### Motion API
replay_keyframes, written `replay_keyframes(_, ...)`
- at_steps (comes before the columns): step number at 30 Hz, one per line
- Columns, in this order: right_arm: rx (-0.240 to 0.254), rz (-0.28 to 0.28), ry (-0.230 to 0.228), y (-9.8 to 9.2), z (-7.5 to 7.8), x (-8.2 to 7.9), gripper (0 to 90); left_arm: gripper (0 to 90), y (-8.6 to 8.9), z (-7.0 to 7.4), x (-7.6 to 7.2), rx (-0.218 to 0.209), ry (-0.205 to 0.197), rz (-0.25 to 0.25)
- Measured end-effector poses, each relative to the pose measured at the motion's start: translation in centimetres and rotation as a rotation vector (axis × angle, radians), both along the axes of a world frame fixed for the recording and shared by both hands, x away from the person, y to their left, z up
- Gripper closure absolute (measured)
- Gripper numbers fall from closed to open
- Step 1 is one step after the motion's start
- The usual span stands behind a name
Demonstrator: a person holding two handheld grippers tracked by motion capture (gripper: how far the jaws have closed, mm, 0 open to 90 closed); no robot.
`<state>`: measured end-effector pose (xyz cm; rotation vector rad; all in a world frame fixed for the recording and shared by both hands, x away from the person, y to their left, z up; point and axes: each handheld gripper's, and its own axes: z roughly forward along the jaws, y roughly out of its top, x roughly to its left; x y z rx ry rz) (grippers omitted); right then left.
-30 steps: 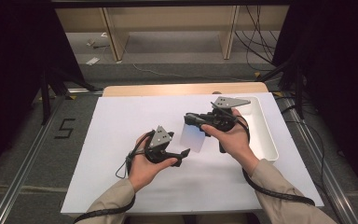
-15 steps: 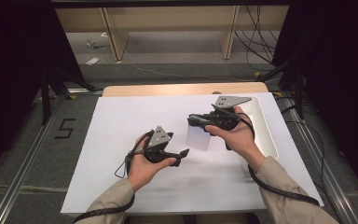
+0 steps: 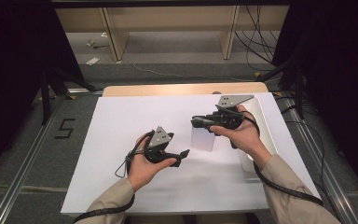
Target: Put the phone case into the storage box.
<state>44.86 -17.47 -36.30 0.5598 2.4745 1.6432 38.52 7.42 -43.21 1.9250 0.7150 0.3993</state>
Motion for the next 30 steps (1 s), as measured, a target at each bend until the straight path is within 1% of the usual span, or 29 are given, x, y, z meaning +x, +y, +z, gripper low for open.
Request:
replay_keyframes(6,-0.009,0.032,0.003,-0.03,-0.02,0.05,79.8,16.3,0.01,0.0,0.03,0.005,-0.003,-0.005)
replay_keyframes(11,-0.02,0.072,0.01,-0.03,-0.01,-0.01,79.8,16.4,-0.01,0.0,0.02,0.004,-0.002,-0.007)
replay_keyframes(18,-0.032,0.121,0.017,0.34,-0.1,-0.23,79.8,17.0,-0.21,-0.15,-0.04,0.013,0.004,-0.026)
replay_keyframes(30,-0.023,0.178,0.02,0.68,0.14,-0.7,79.8,18.5,-0.68,-0.45,-0.24,0.022,0.013,-0.063)
